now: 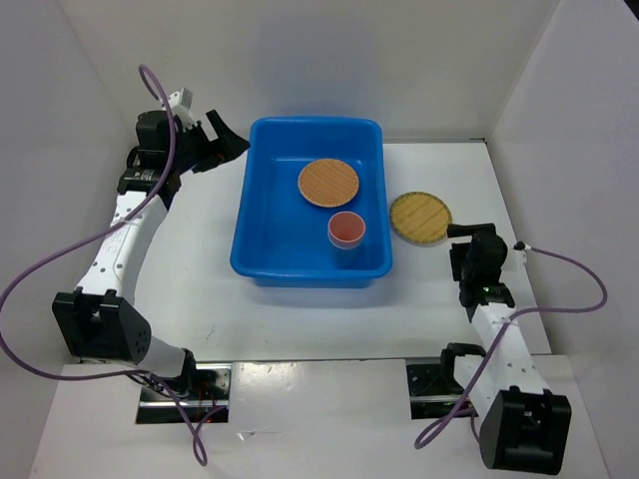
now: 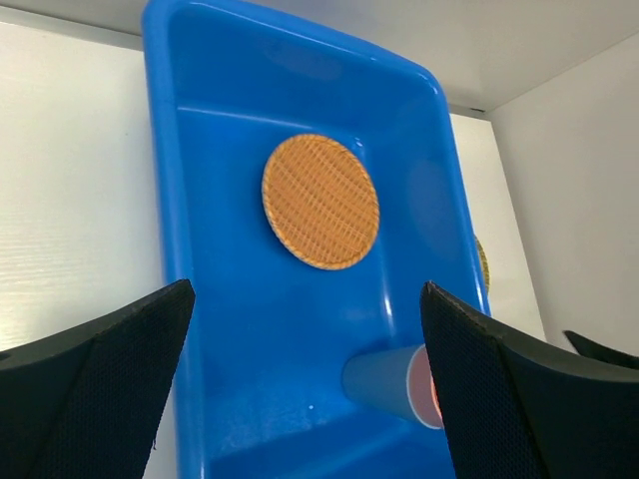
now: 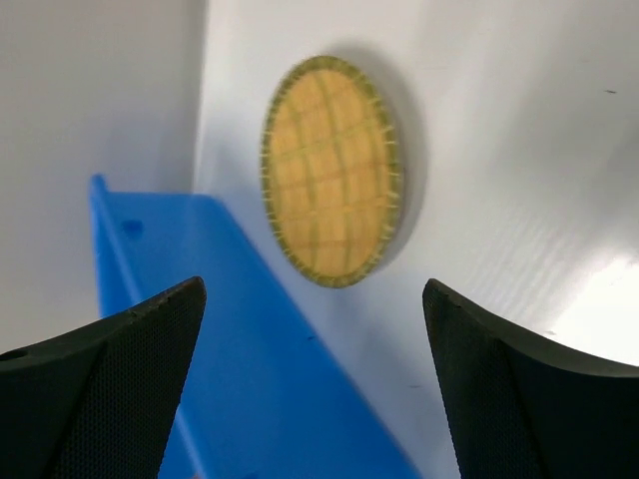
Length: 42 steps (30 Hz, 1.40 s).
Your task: Place the mixed dishes into the plastic bin
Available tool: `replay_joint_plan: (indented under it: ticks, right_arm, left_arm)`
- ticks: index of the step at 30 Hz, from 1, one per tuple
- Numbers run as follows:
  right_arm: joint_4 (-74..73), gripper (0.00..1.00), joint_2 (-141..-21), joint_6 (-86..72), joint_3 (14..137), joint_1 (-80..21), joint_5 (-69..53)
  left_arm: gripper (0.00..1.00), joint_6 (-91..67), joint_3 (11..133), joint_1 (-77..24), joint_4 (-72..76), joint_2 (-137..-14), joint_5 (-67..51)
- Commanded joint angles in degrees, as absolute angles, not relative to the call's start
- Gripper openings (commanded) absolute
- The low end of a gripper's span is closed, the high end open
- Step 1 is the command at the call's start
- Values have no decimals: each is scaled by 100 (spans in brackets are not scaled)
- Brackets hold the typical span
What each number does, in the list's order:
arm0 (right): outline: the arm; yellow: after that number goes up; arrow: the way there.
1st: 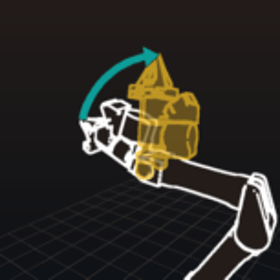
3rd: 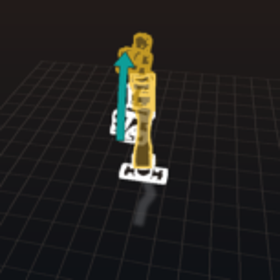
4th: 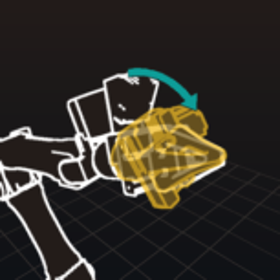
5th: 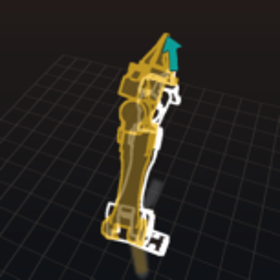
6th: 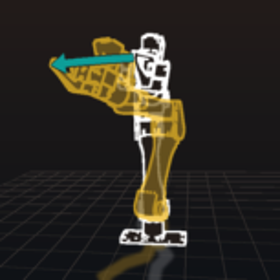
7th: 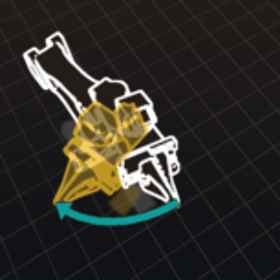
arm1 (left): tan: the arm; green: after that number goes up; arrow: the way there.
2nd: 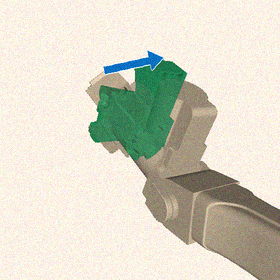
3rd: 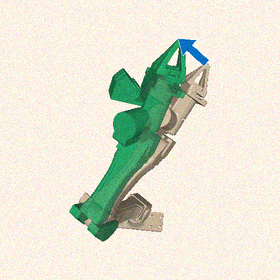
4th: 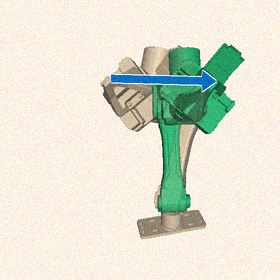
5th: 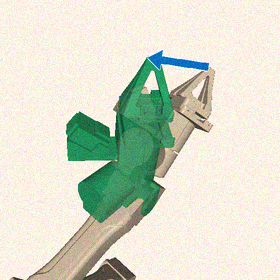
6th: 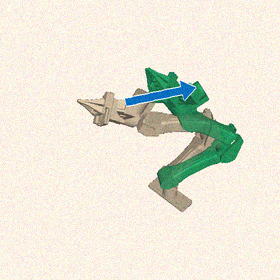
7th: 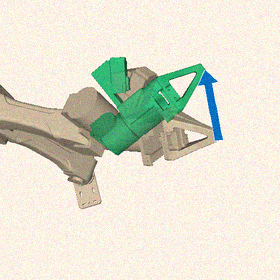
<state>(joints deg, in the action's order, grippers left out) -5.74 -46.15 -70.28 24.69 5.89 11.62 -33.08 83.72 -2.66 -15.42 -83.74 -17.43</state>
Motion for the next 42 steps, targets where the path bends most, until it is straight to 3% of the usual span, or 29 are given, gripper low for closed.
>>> replay_joint_plan:
  ticks: [1, 10, 17, 25, 32, 39, 42]
  right_arm:
    - [-326, 93, -4973, -7041, 2329, 747, 924]
    - [8, 93, -7750, -6372, 3498, 800, 211]
    - [334, 93, -7997, -6504, 3498, 853, 247]
    - [957, 72, -8911, -6679, 3603, 853, -220]
    - [888, 62, -9316, -6741, 3884, 853, -343]
    - [765, 27, -9457, -6741, 3955, 853, -220]
    - [712, 18, -9457, -6741, 3903, 853, -97]
  left_arm:
    - [100, -3410, 8350, -229, -1230, -8112, -2126]
    - [100, -3410, 8411, -70, -1230, -7955, -2180]
    - [100, -3357, 8297, 97, -1336, -7831, -2127]
    - [100, -3357, 8244, 202, -1336, -7778, -2232]
    - [100, -3357, 8191, 255, -1336, -7611, -2232]
    - [100, -3357, 8191, 255, -1336, -7550, -2232]
    - [100, -3357, 8130, 255, -1284, -7550, -2232]
